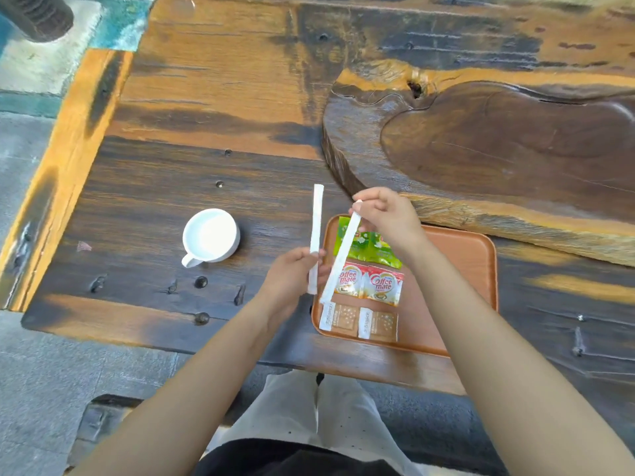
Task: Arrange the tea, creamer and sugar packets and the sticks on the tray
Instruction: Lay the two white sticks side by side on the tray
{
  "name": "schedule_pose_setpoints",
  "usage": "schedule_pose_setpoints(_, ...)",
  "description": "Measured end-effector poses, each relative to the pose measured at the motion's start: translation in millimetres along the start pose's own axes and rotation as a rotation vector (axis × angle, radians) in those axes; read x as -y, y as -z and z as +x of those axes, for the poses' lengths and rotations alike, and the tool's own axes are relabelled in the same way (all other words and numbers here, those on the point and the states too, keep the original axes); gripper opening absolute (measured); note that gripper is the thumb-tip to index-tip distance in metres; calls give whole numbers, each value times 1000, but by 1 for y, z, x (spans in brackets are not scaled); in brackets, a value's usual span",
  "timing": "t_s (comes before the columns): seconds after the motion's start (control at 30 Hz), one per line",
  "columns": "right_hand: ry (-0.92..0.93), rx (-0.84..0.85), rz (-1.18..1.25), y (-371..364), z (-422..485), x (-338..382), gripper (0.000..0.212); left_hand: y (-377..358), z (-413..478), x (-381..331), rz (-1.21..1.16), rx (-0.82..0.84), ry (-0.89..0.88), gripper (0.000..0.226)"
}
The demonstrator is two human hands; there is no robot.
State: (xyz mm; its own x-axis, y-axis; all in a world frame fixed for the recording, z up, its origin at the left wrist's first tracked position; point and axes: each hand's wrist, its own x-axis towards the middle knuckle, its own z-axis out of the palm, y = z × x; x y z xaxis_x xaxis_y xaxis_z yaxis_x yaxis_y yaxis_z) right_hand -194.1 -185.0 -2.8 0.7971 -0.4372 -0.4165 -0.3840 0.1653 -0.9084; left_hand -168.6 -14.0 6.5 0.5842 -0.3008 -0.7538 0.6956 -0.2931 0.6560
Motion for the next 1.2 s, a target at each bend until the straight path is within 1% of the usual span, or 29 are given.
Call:
schedule_pose_setpoints(0.1,-44,-118,54,34,-24,-12,12,-24,-10,0,-49,102,49,13)
schedule_pose_setpoints(0.23,-66,-298,123,92,-58,-36,24,-48,-13,2,156,166,3,15)
schedule_pose_setpoints(0.3,-80,-347,90,118,-70,-46,26,-61,-16,3,246,205,-11,15)
schedule_pose_setpoints(0.37,-95,-358,3,139,-77,-54,27,-73,-17,5,297,211,-17,15)
schedule_pose_setpoints(0.47,-115,-303,-192,157,-78,-63,22,-84,-18,7,348,163,-27,13)
schedule_pose_setpoints(0.6,-103,-136,-434,153,-64,-75,16,-87,-21,8,388,214,-9,11)
schedule_pose_setpoints(0.7,-48,-57,-565,143,-51,-83,15,-86,-23,9,402,221,17,13)
schedule_pose_setpoints(0.77,-12,-25,-621,136,-45,-85,15,-84,-25,9,338,211,55,10)
schedule_pose_setpoints(0.87,22,0,-684,130,-38,-85,16,-85,-26,12,352,204,69,15)
schedule_pose_setpoints(1.0,52,30,-736,129,-29,-85,17,-91,-26,19,338,203,85,7)
schedule_pose_setpoints(1.13,77,31,-767,133,-19,-86,16,-94,-24,24,373,242,59,18)
schedule_pose_setpoints(1.2,88,21,-770,134,-16,-88,16,-95,-25,23,369,262,50,17)
